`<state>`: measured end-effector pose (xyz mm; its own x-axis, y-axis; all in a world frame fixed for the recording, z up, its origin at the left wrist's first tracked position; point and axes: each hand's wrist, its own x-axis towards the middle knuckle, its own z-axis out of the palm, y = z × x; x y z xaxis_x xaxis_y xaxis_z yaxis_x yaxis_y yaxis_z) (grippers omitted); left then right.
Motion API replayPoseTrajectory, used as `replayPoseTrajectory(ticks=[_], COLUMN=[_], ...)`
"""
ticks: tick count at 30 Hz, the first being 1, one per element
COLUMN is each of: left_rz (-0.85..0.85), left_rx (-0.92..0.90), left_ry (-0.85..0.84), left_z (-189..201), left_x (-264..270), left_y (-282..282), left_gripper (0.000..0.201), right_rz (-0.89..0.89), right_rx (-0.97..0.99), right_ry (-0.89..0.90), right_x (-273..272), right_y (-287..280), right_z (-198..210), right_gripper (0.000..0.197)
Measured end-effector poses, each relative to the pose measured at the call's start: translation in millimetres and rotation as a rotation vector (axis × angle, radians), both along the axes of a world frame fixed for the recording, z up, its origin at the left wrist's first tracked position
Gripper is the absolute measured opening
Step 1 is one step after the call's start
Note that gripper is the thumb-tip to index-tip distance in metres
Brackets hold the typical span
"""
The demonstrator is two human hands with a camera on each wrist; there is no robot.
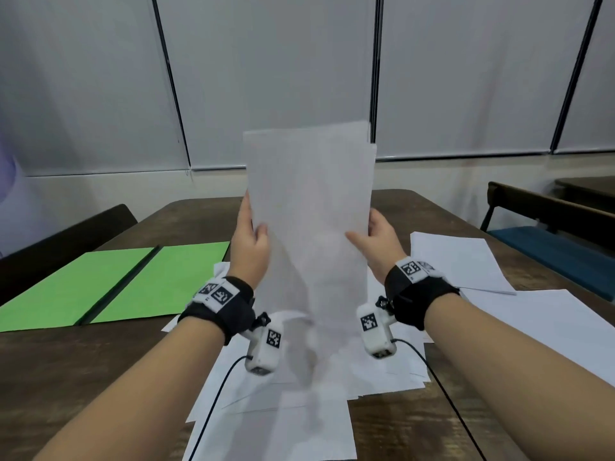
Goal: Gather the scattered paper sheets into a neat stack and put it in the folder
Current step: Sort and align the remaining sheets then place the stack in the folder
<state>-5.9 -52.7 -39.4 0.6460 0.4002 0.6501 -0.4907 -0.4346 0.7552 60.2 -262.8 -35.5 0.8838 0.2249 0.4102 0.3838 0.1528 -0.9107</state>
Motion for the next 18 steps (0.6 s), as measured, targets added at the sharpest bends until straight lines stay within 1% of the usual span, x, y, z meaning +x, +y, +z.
replayPoseTrajectory(ticks=[3,5,8,10,11,13,14,16,18], left_rz=[-0.010,-0.026,0.001,0.022,0.014,-0.009,-0.001,0.042,0.066], left_rx=[0.059,0.078,0.030,-0.057,-0.112,-0.196,-0.208,-0.179,-0.127], left_ry=[-0.070,-0.091,-0.041,0.021,0.053,0.150,0.207,0.275,0.301], left_z=[26.5,31.3,9.7,-14.6,-26.1,-46.7,-54.3,-63.7,-64.1], left_x=[0.7,1.3,6.5,5.7,3.4,-0.4,-2.1,-2.2,-0.1], left_y=[-16.4,-23.7,-20.7,-17.3,-16.6,-13.6,-11.3,-5.1,2.1], left_gripper=[0.067,0.070,0.075,0.079,0.077,0.065,0.058,0.038,0.019], right_rz=[0.009,-0.018,-0.083,-0.084,-0.070,-0.033,-0.022,-0.013,-0.017], right_rx=[0.039,0.012,-0.066,-0.126,-0.161,-0.236,-0.263,-0.281,-0.265], right_ry=[-0.053,-0.042,0.025,0.111,0.157,0.204,0.205,0.205,0.211], right_x=[0.5,0.0,-1.8,-0.3,0.5,-1.2,-3.4,-7.0,-6.1], right_y=[15.8,23.5,22.9,16.7,13.8,9.9,9.4,9.2,8.1], right_z=[22.5,25.7,6.4,-17.8,-30.2,-50.2,-56.8,-63.5,-64.3], right_gripper=[0.040,0.042,0.047,0.050,0.048,0.037,0.031,0.026,0.027])
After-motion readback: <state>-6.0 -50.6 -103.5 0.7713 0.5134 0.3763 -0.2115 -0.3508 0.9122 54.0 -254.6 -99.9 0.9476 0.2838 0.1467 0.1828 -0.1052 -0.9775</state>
